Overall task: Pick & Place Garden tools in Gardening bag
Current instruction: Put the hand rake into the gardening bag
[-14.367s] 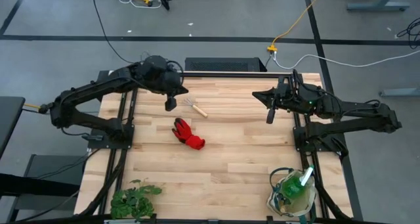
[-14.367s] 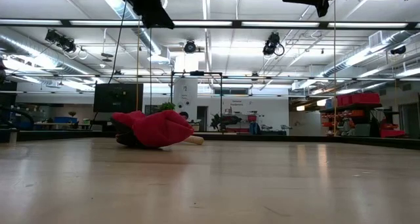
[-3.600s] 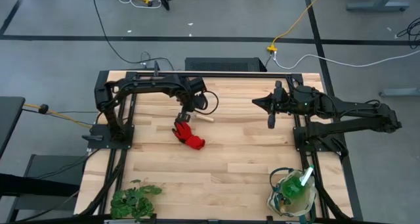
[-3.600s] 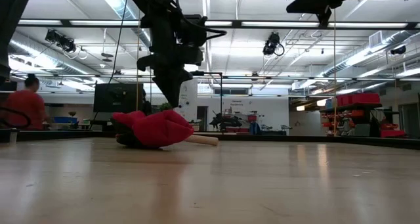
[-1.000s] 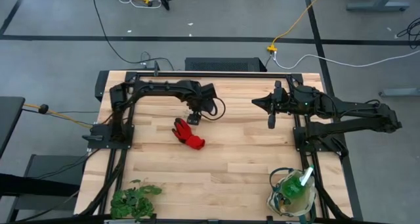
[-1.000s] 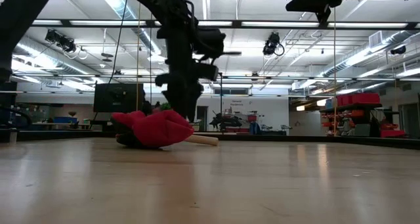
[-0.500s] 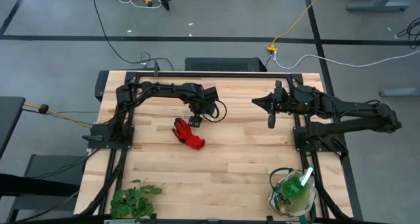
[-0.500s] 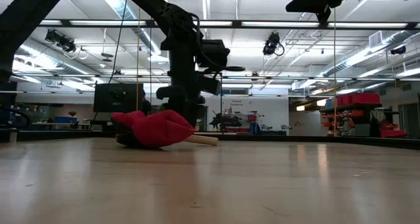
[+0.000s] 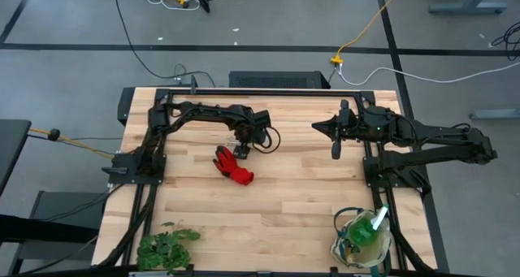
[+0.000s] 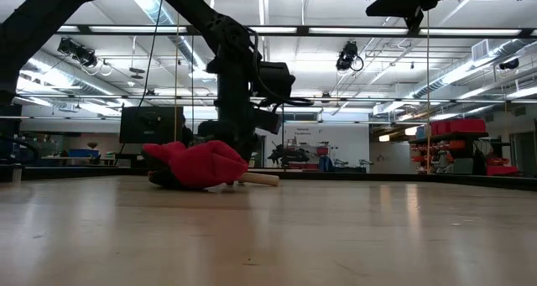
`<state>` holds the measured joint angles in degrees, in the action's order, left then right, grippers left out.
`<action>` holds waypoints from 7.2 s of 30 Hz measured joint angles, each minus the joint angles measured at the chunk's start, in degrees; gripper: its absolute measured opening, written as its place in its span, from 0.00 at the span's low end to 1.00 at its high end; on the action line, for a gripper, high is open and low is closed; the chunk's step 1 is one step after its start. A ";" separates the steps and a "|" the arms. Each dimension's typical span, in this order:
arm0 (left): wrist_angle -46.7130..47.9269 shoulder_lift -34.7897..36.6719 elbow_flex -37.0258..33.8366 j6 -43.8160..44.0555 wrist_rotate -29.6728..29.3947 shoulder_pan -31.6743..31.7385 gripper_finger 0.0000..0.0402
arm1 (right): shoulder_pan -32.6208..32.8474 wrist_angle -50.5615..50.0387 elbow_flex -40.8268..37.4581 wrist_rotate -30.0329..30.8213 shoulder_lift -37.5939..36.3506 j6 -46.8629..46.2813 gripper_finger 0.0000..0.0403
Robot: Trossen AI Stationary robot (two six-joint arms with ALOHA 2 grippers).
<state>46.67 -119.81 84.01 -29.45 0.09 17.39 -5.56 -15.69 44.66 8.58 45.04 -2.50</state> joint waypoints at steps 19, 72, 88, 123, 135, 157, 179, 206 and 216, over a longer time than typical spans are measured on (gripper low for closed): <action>0.53 -0.20 0.03 -0.28 0.02 -0.05 0.46 | 0.01 -0.55 0.00 0.00 0.00 0.07 0.00; 2.20 1.64 -0.02 2.45 0.10 -0.77 0.19 | 0.02 -0.62 0.00 -0.02 0.00 0.07 0.00; 6.69 10.61 0.00 5.07 0.53 -1.08 0.20 | 0.02 -0.58 0.00 -0.48 0.00 0.07 0.00; -0.70 36.83 0.02 18.85 8.24 -4.91 0.19 | 0.02 -0.08 0.00 -0.68 0.00 -0.50 0.00; -15.37 38.23 0.04 22.90 11.37 -4.81 0.19 | 0.04 0.62 -0.02 -0.66 -0.02 -0.44 0.00; -42.00 38.07 0.04 25.85 8.99 -4.81 0.19 | 0.02 7.72 -0.01 -0.46 -0.02 0.04 0.00; -47.89 30.81 -0.02 28.46 12.31 -5.60 0.19 | 0.02 18.39 -0.04 -0.43 1.31 0.49 0.06; -52.07 28.94 0.00 28.87 13.30 -5.58 0.19 | 0.02 30.37 -0.04 1.03 6.30 -0.81 0.65; -52.08 28.96 0.00 29.47 14.75 -5.58 0.19 | 0.02 40.13 -0.04 -0.99 9.29 -1.53 0.76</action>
<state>-5.41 -90.85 84.01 0.03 14.84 11.81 -5.54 24.43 44.62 7.59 54.33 -4.03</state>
